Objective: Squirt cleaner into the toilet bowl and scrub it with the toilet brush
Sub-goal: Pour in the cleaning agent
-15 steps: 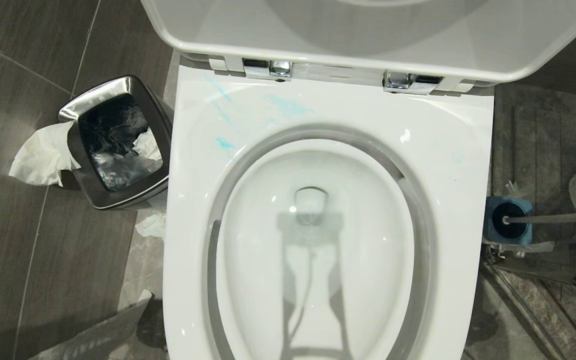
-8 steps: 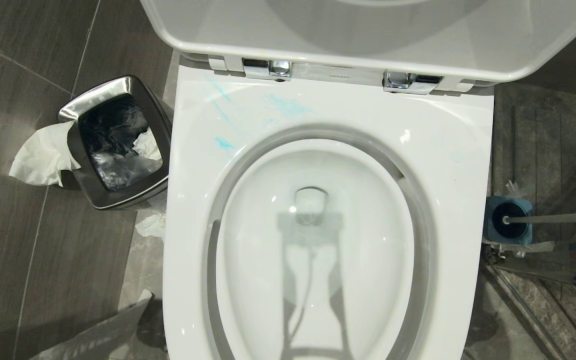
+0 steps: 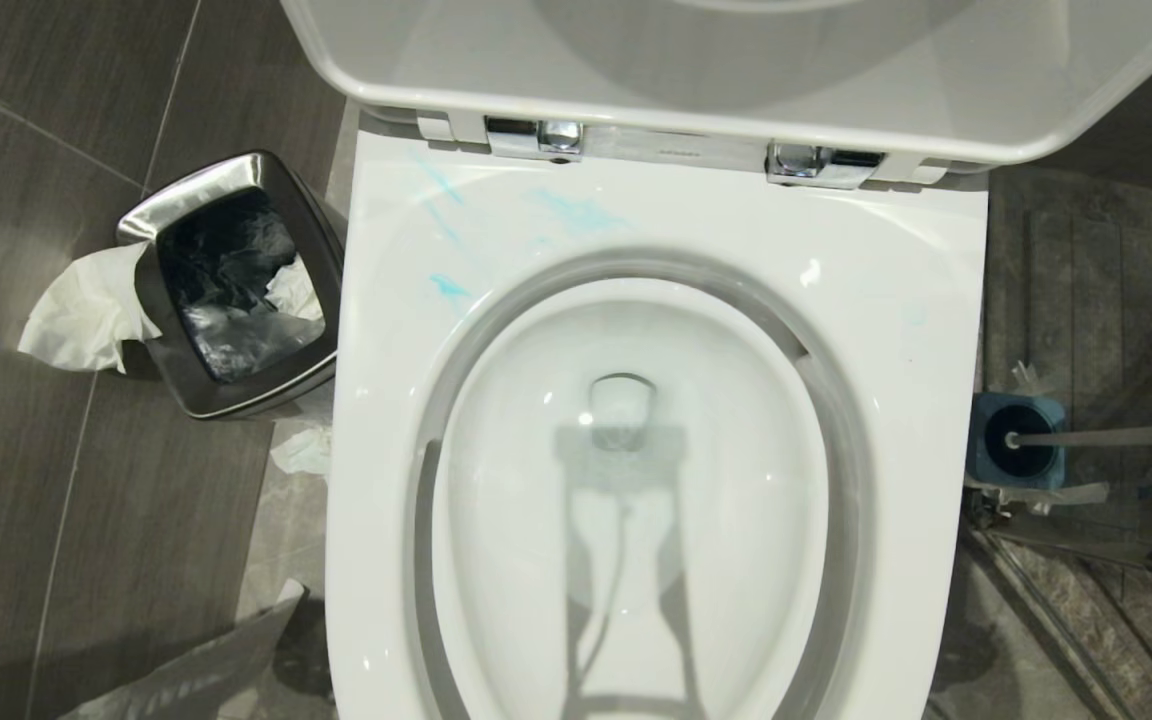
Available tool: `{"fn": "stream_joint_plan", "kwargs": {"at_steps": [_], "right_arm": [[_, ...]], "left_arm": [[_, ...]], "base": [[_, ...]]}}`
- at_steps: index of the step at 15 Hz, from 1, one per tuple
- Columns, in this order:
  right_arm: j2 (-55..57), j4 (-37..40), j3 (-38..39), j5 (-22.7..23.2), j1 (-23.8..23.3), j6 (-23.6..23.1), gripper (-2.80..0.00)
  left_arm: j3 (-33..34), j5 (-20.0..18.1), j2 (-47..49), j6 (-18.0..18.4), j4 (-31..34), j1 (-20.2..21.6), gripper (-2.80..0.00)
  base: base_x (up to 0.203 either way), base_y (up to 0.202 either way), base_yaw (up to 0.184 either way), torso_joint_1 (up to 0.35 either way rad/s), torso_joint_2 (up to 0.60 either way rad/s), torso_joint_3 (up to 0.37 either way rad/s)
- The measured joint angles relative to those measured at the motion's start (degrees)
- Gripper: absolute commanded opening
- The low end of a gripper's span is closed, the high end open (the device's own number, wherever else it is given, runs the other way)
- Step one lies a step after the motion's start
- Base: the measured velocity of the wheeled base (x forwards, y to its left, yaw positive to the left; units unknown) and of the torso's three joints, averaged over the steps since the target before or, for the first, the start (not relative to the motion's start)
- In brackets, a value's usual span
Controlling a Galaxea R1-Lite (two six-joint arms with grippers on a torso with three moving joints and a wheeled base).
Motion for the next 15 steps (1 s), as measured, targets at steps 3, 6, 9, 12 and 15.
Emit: {"fn": "stream_joint_plan", "kwargs": {"at_steps": [3, 6, 9, 12, 15], "right_arm": [[0.48, 0.06, -2.0, -0.07, 0.02, -0.21, -2.8], [1.01, 0.19, -2.98, -1.74, 0.0, -0.15, -2.8], [1.61, 0.22, -3.5, -1.82, 0.0, -0.21, -2.8], [4.07, -0.11, -5.51, -2.04, 0.01, -0.09, -2.8], [7.53, -0.35, -8.17, -2.02, 0.0, 0.06, -2.8]], "left_arm": [[0.0, 1.51, 0.0, -2.72, 0.0, 0.0, -2.8], [0.0, 2.23, 0.0, -4.43, -0.02, 0.02, -2.8], [0.0, 2.24, 0.0, -4.48, -0.02, 0.02, -2.8], [-0.05, 2.26, 0.0, -4.5, 0.0, 0.0, -2.8], [-0.07, 2.27, 0.0, -4.56, 0.04, 0.0, -2.8]], "base": [[0.0, 0.0, 0.0, 0.003, 0.0, 0.135], [0.0, 0.0, 0.0, 0.001, 0.0, 0.196], [0.0, 0.0, 0.0, 0.002, 0.0, 0.201], [0.0, 0.0, 0.0, 0.003, 0.0, 0.207], [0.0, 0.0, 0.0, 0.003, 0.0, 0.203]]}}
